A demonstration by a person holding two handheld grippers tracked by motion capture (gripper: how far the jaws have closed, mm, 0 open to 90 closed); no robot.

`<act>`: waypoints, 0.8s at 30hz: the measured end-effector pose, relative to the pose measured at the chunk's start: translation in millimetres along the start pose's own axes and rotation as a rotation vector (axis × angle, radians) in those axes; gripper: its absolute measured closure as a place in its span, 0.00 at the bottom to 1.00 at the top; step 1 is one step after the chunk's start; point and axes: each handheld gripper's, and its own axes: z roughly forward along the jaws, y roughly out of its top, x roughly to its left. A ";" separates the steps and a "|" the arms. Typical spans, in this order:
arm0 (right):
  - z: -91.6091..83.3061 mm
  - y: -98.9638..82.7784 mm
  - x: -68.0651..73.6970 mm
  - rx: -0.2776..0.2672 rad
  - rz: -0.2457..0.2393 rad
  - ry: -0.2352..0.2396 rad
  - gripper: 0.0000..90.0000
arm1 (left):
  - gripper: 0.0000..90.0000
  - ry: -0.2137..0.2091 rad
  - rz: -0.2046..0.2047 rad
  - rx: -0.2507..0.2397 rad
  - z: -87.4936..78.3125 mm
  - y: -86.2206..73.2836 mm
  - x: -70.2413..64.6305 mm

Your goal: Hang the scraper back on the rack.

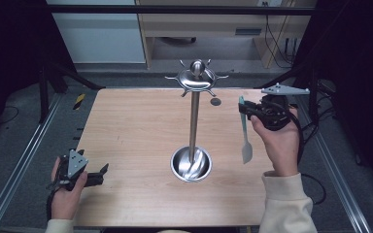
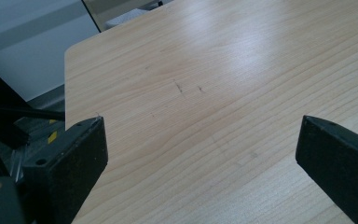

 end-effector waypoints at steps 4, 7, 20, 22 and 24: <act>-3.0 -1.2 5.1 -0.023 -0.015 0.006 0.83 | 0.02 0.002 -0.002 0.000 0.3 0.3 0.6; -11.1 1.0 11.0 -0.070 -0.030 0.029 0.83 | 0.02 0.007 -0.002 -0.007 -1.3 0.8 0.9; -25.3 4.6 31.2 -0.132 -0.080 0.048 0.83 | 0.02 0.012 -0.011 -0.016 -1.0 0.5 4.3; -26.2 4.6 31.3 -0.134 -0.077 0.054 0.83 | 0.02 0.013 -0.011 -0.016 -1.1 0.6 4.2; -28.2 4.4 31.2 -0.142 -0.077 0.068 0.83 | 0.02 0.013 -0.010 -0.016 -1.1 0.8 3.8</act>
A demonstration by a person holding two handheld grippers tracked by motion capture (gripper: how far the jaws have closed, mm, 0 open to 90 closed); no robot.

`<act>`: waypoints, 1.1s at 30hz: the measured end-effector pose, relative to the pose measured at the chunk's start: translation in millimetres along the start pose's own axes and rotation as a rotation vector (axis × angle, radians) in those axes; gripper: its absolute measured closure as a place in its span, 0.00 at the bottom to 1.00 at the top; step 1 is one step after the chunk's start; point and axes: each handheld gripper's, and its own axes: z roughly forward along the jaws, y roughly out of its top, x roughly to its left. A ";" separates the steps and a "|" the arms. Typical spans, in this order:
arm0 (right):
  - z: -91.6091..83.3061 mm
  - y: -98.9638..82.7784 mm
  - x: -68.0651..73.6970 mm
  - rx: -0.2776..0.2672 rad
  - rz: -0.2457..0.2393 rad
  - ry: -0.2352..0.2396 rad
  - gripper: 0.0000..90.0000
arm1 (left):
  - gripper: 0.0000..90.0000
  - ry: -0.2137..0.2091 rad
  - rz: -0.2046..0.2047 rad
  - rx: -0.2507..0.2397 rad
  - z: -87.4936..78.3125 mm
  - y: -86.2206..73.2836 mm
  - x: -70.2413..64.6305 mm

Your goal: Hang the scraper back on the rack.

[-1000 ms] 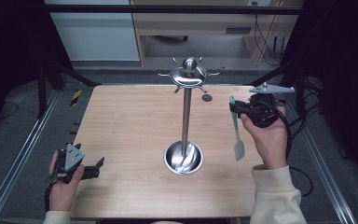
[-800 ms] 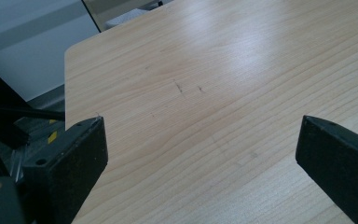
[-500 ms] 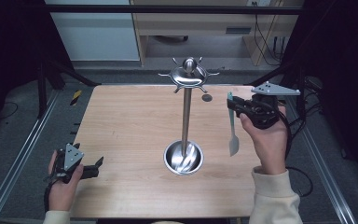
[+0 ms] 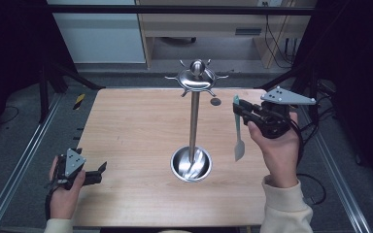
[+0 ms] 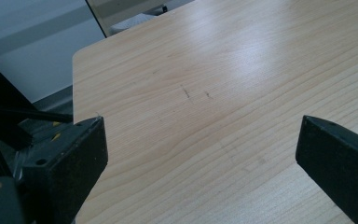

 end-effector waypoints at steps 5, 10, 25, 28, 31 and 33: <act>-4.4 0.8 -0.6 -0.028 0.012 0.021 0.83 | 0.02 -0.002 0.000 -0.001 0.0 -0.1 0.0; -7.7 2.4 0.6 -0.045 0.012 0.035 0.83 | 0.02 -0.001 0.000 0.000 -0.3 -0.1 0.7; -25.8 13.8 12.8 -0.109 -0.013 0.075 0.83 | 0.02 0.005 0.000 -0.008 -1.5 0.4 0.9; -27.8 15.3 14.8 -0.116 -0.020 0.077 0.83 | 0.02 0.004 -0.002 -0.008 -1.3 0.3 1.0; -30.1 16.9 16.7 -0.127 -0.027 0.082 0.83 | 0.02 0.003 -0.003 -0.008 -1.2 0.3 1.0; -30.9 17.6 17.6 -0.134 -0.022 0.094 0.83 | 0.02 0.002 -0.003 -0.009 -1.2 0.3 0.8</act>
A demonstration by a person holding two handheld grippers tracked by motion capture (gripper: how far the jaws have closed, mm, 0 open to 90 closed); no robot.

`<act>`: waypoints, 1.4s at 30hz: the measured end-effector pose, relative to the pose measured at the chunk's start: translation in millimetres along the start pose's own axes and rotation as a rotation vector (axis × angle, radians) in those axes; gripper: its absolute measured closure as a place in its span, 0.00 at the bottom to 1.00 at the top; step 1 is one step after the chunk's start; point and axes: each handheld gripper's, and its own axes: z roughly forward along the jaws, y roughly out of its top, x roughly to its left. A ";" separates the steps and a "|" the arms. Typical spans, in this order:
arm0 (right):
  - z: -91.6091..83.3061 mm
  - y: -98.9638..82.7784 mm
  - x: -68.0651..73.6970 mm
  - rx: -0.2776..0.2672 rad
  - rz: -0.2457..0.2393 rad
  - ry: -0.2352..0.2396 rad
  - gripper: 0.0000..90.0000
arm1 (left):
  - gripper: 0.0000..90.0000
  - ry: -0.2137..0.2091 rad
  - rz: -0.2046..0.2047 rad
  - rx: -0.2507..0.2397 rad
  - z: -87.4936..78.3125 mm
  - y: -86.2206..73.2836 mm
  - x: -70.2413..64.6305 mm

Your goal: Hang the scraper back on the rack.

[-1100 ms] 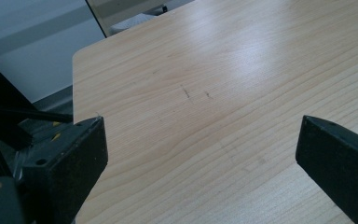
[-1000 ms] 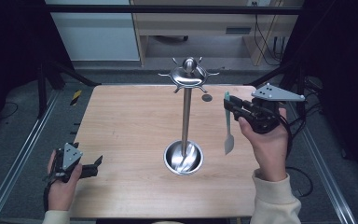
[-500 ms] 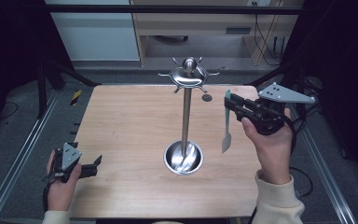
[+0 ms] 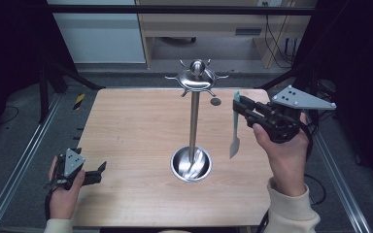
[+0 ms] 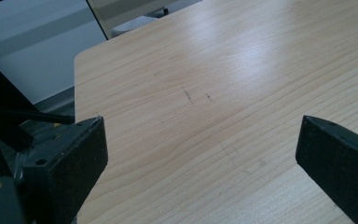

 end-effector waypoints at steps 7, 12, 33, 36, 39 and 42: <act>-3.0 4.7 6.5 -0.025 -0.001 0.028 0.83 | 0.02 -0.004 0.004 0.003 0.6 0.2 -1.3; -2.9 6.6 9.0 -0.035 -0.010 0.042 0.83 | 0.02 -0.006 0.003 0.003 0.6 0.1 -0.9; -3.3 16.1 40.6 -0.046 -0.088 0.035 0.83 | 0.02 -0.012 0.007 0.003 1.2 0.3 -1.8; -3.5 16.7 42.8 -0.047 -0.089 0.041 0.83 | 0.02 -0.012 0.008 0.004 1.4 0.3 -2.0; -2.4 17.0 44.6 -0.047 -0.092 0.044 0.83 | 0.02 -0.013 0.008 0.003 1.4 0.4 -2.3; -0.9 16.8 45.2 -0.043 -0.093 0.046 0.83 | 0.02 -0.014 0.009 0.005 1.6 0.3 -2.3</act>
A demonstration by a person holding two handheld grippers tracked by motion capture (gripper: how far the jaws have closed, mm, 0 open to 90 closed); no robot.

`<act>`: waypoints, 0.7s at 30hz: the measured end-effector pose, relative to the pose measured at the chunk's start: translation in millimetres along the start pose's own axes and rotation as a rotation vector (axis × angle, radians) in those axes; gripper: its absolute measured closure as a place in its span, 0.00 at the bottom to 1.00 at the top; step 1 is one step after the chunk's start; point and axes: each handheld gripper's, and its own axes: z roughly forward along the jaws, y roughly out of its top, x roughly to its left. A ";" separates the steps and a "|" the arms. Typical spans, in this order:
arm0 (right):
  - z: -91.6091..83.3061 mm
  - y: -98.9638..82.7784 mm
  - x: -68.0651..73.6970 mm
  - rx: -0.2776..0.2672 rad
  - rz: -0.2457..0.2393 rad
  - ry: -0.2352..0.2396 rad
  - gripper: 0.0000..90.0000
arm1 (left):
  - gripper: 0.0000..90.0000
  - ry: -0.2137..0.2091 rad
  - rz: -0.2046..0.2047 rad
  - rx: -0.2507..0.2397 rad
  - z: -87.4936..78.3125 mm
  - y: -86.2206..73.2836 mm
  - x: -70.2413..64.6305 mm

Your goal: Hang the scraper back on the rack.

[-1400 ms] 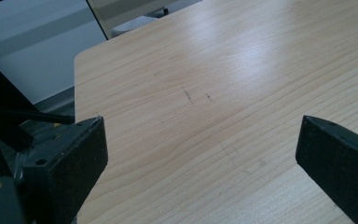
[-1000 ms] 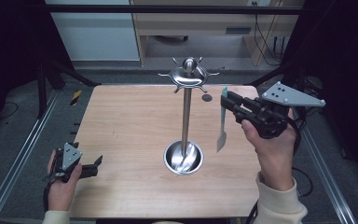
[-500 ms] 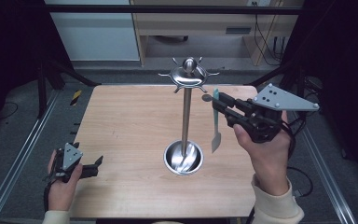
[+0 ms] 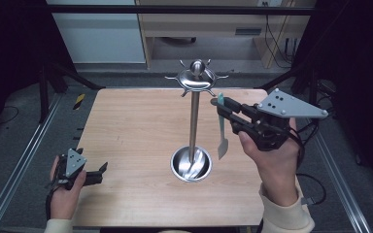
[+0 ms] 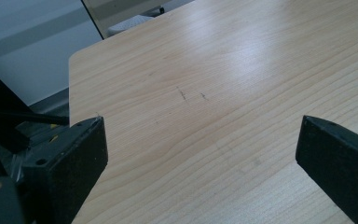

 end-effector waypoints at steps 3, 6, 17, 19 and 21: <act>2.8 -0.2 1.4 0.000 0.001 0.000 0.83 | 0.02 0.000 0.000 -0.001 -0.2 0.0 -0.4; 6.2 0.2 3.6 0.007 -0.001 -0.012 0.83 | 0.02 -0.001 -0.002 -0.002 -0.7 0.1 -0.2; 12.8 0.1 4.1 0.008 0.003 -0.021 0.83 | 0.02 -0.005 0.004 0.001 0.2 0.1 -0.8; 14.2 -0.2 4.8 0.011 0.004 -0.023 0.83 | 0.02 -0.005 0.004 0.002 0.4 0.0 -0.9; 16.4 -0.6 5.2 0.006 0.006 -0.030 0.83 | 0.02 -0.006 0.006 0.005 0.7 0.0 -1.1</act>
